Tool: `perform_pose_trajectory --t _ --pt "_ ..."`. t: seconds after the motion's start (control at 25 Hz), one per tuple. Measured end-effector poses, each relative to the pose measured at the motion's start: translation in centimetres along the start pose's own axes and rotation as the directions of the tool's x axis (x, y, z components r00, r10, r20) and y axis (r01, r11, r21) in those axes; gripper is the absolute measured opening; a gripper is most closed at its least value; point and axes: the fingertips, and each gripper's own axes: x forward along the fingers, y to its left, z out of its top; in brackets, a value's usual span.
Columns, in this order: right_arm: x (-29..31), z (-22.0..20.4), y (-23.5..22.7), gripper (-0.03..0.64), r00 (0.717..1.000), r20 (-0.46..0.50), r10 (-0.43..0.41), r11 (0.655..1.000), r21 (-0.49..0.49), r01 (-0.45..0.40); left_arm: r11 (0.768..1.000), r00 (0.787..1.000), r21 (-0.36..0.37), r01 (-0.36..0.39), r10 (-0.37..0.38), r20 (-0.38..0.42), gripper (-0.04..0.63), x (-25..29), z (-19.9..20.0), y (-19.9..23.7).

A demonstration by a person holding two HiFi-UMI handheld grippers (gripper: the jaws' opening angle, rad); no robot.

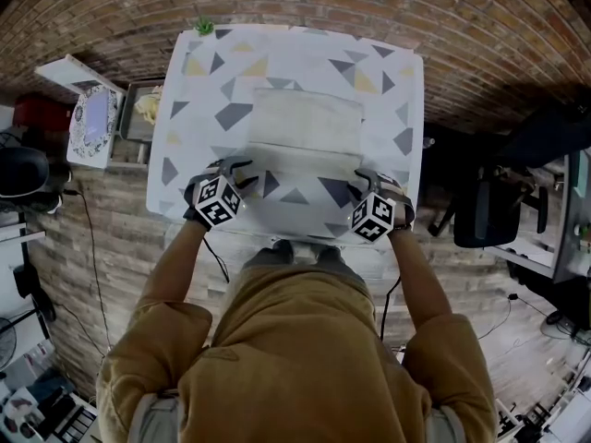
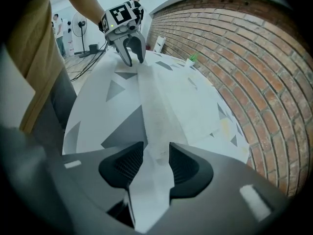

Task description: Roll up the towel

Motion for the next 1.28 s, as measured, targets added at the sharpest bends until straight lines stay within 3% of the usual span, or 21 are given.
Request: perform_pose_trajectory --t 0.32,0.72,0.84,1.08,1.28 --pt "0.7 -0.2 -0.4 0.104 1.0 -0.02 0.018 1.0 -0.004 -0.018 0.999 0.999 0.009 0.036 -0.036 -0.033 0.195 0.7 -0.5 -0.2" --pt "1.2 -0.2 -0.1 0.066 1.0 -0.022 0.016 1.0 -0.004 -0.016 0.999 0.998 0.04 0.008 -0.005 -0.063 0.142 1.2 -0.9 0.5" --pt "1.1 -0.2 -0.1 0.033 1.0 -0.014 0.015 1.0 0.002 -0.015 1.0 0.999 0.019 -0.009 0.01 -0.053 0.091 1.1 -0.8 0.7" --pt "-0.1 0.1 0.3 0.028 1.0 -0.008 0.023 1.0 0.006 -0.023 1.0 1.0 -0.018 -0.02 0.02 -0.023 0.083 0.0 -0.4 0.3" --pt "-1.8 0.0 2.1 0.028 0.997 -0.006 0.081 0.997 0.002 -0.081 1.0 1.0 -0.029 0.007 -0.007 -0.005 0.083 -1.6 -0.1 -0.9"
